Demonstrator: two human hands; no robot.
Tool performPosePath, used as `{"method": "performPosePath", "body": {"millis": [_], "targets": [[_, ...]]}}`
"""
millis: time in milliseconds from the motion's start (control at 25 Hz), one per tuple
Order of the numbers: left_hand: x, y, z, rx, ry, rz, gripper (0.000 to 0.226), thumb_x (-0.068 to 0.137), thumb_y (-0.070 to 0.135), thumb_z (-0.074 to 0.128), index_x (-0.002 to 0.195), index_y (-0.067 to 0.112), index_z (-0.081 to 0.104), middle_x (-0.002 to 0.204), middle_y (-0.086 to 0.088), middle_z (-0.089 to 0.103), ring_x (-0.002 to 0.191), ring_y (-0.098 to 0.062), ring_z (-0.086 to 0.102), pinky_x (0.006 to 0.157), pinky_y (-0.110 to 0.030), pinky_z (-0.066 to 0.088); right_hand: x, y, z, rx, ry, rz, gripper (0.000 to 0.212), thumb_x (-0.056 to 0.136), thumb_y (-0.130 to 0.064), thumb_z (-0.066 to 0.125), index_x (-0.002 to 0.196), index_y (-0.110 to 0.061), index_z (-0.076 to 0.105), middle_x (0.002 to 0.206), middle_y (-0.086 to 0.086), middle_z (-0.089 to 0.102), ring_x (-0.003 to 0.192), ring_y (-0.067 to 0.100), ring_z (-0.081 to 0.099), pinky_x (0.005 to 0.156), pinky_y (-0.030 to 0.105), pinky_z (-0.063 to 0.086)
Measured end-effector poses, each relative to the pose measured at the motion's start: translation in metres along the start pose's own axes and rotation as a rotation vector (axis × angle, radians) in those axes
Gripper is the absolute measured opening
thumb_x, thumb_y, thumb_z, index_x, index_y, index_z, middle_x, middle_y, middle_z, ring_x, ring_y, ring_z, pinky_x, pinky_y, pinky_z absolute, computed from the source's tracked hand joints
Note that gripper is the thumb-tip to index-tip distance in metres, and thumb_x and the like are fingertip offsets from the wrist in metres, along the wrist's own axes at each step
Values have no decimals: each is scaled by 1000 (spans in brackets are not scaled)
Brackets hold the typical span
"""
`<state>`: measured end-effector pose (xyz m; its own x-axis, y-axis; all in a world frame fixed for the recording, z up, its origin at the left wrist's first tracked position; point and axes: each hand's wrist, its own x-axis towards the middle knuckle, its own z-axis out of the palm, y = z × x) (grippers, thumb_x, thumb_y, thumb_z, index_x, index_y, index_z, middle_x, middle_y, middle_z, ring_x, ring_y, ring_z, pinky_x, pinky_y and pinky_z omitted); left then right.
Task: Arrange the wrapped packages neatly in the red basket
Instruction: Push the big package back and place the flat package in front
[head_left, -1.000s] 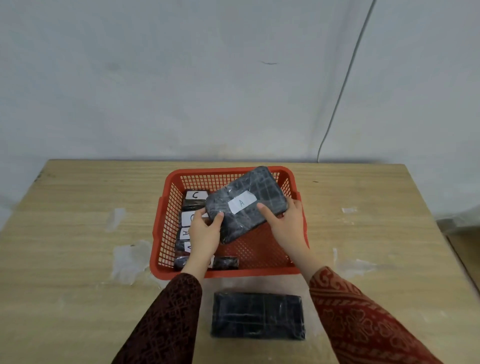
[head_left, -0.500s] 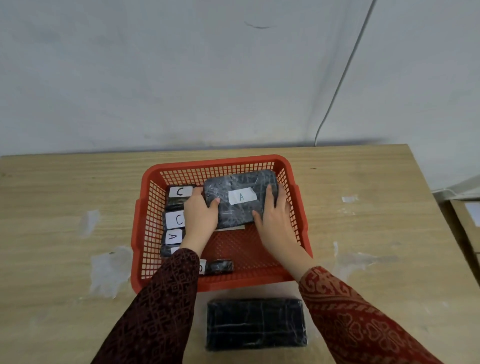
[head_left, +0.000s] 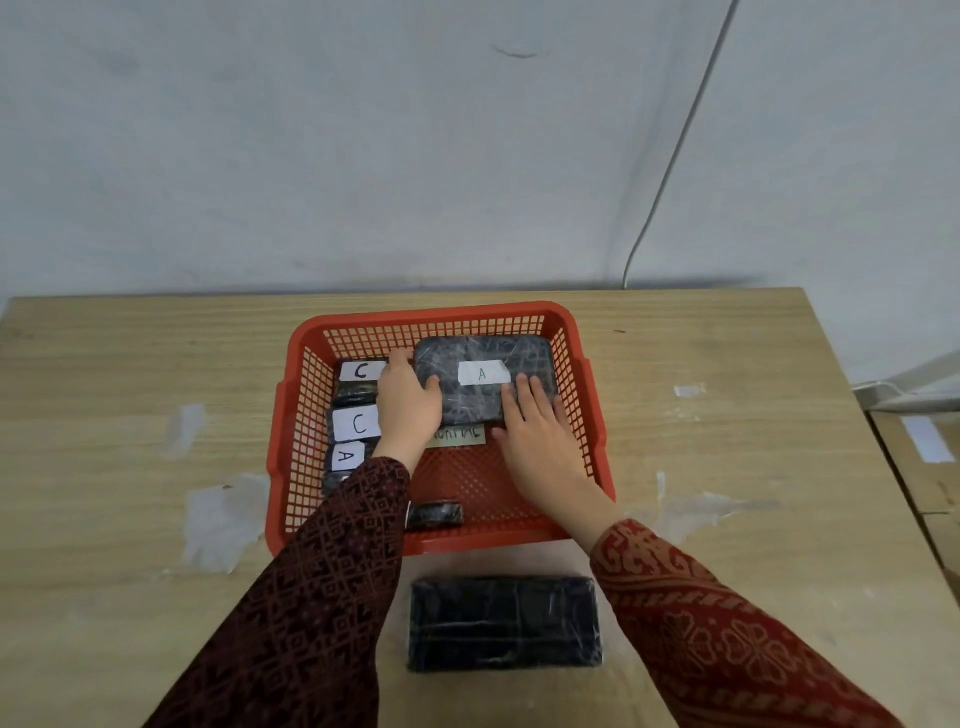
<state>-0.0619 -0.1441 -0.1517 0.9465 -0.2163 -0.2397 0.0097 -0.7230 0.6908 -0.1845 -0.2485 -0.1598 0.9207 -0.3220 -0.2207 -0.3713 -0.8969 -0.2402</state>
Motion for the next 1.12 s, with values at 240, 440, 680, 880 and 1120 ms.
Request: {"method": "performPosePath", "body": {"millis": [240, 440, 680, 880, 1120], "targets": [[-97, -11, -24, -113, 73, 265, 36, 95, 20, 52, 131, 16, 50, 131, -2, 51, 115, -5, 44, 97, -23, 35, -43, 7, -30, 267, 110, -199, 47, 96, -29, 47, 140, -13, 40, 152, 13, 34, 142, 27, 25, 116, 35, 20], [-197, -59, -28, -146, 115, 345, 23, 93, 13, 53, 113, 23, 58, 122, 4, 53, 114, 2, 43, 100, -15, 33, -141, 23, -16, 423, 236, -344, 20, 91, -15, 55, 109, -13, 62, 110, 3, 61, 105, 14, 53, 92, 15, 37], [-240, -105, -6, -65, 93, 241, 26, 92, 10, 54, 118, 11, 61, 128, -8, 49, 126, -20, 45, 105, -21, 30, -204, 57, 42, 475, -17, -13, 53, 84, -34, 67, 131, -24, 46, 147, 7, 31, 135, 24, 30, 104, 28, 30], [-243, -122, 10, -92, -26, 77, 41, 91, 9, 57, 131, 4, 55, 131, -15, 51, 121, -26, 50, 98, -17, 30, -199, 52, 56, 449, -125, -28, 80, 74, -11, 73, 142, -23, 33, 156, 9, 16, 139, 30, 26, 113, 43, 32], [-246, -102, -24, -329, 215, 172, 10, 91, 31, 55, 97, 30, 64, 99, 5, 63, 92, -4, 58, 76, -18, 42, -194, 58, 0, 664, -3, -173, 51, 74, -36, 75, 121, -28, 58, 117, -2, 53, 103, 13, 56, 83, 18, 45]]}}
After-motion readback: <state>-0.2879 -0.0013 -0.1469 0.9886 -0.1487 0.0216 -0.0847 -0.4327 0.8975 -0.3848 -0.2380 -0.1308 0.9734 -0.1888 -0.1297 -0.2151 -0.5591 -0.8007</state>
